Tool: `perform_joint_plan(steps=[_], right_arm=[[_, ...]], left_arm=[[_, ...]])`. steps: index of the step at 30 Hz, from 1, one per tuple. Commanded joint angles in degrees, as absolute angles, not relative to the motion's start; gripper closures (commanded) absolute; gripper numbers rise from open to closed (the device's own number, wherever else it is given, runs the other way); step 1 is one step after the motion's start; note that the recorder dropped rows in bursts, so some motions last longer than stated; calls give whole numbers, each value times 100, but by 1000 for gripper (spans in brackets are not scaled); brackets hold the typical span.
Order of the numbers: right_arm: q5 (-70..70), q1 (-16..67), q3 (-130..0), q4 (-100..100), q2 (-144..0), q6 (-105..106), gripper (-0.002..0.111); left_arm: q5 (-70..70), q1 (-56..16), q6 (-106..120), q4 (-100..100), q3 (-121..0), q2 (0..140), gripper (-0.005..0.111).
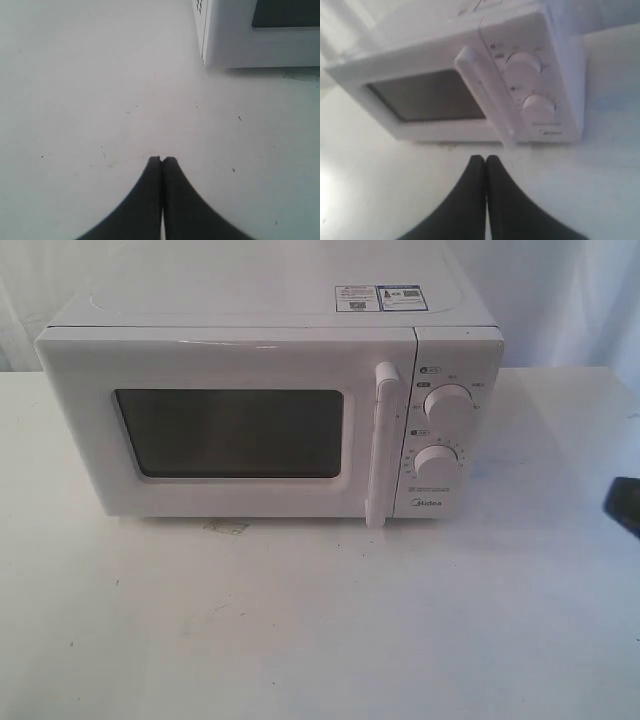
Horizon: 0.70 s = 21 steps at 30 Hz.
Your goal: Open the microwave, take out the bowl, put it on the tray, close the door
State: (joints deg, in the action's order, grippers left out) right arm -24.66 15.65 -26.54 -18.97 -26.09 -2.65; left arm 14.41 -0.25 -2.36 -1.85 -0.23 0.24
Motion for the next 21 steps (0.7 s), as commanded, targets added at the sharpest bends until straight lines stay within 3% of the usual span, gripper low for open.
perform_joint_plan(steps=[1, 9, 14, 18, 21], right_arm=[[-2958, 1712, -2982, -4009, -3732, 2241, 108], [-3882, 1734, -3019, -8063, -5267, 7739, 108], [-3021, 1696, -3019, -9243, -6070, 9683, 108], [-3834, 1412, -3058, -9995, -6606, 12284, 108], [-3870, 948, -3258, -9995, -6919, 12284, 108]], left_arm=[[1456, -13, -263, -192, 0, 0, 107], [1456, -13, -263, -192, 0, 0, 107], [1456, -13, -263, -192, 0, 0, 107], [1456, -13, -263, -192, 0, 0, 107], [1456, -13, -263, -192, 0, 0, 107]])
